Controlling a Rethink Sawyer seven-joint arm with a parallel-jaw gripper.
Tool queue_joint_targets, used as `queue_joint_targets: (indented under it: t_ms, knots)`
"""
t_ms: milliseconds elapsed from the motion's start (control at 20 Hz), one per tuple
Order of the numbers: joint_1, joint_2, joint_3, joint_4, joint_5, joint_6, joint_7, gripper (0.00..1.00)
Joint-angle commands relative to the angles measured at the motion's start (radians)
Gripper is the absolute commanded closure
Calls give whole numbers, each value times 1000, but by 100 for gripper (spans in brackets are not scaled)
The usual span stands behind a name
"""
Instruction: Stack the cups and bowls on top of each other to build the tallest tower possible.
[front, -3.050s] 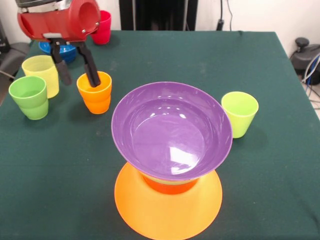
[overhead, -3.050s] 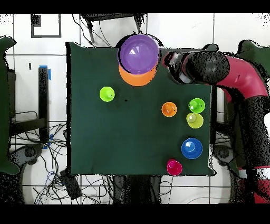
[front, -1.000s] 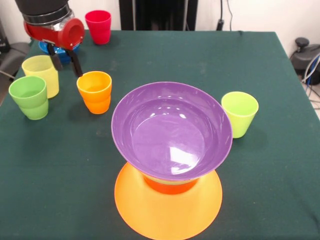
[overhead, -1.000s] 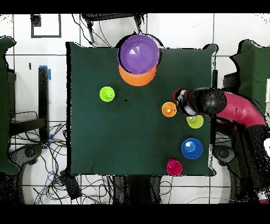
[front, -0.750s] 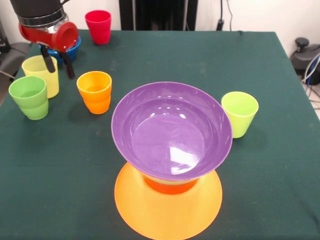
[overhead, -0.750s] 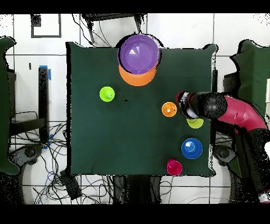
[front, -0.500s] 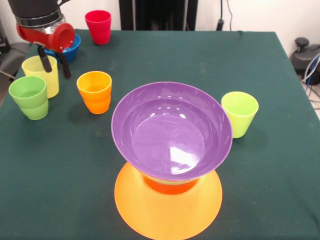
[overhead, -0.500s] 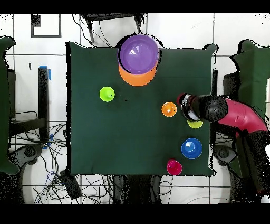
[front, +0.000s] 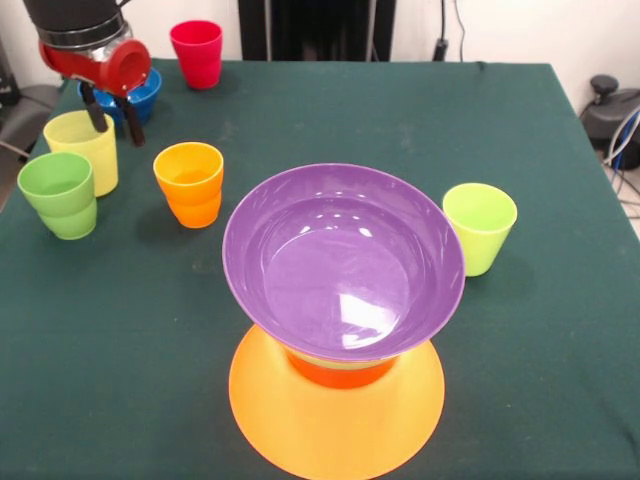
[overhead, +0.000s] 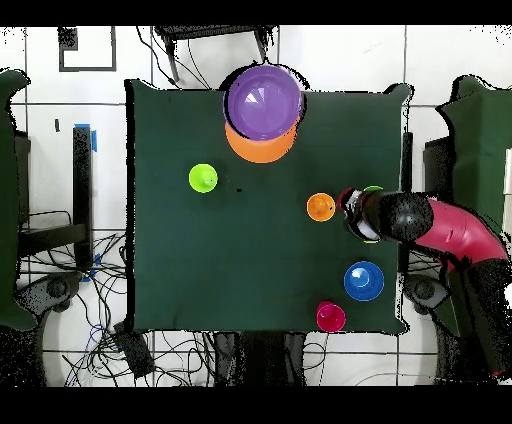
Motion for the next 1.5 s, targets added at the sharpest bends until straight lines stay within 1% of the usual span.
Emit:
queue_joint_targets:
  t_ms: [50, 200, 400, 550, 850, 1200, 1500]
  knots:
    - [14, -4, -26, 90, -29, -17, -26, 0]
    - [19, -11, -24, 102, -24, -27, -14, 0]
    - [26, 12, -21, 100, -30, -62, 1, 0]
    - [37, 43, -18, 90, -34, -96, 18, 0]
    - [42, 59, -10, 94, -30, -147, 30, 0]
    - [56, 63, -16, 101, -12, -177, 49, 0]
    - [66, 59, -23, 108, 0, -181, 57, 0]
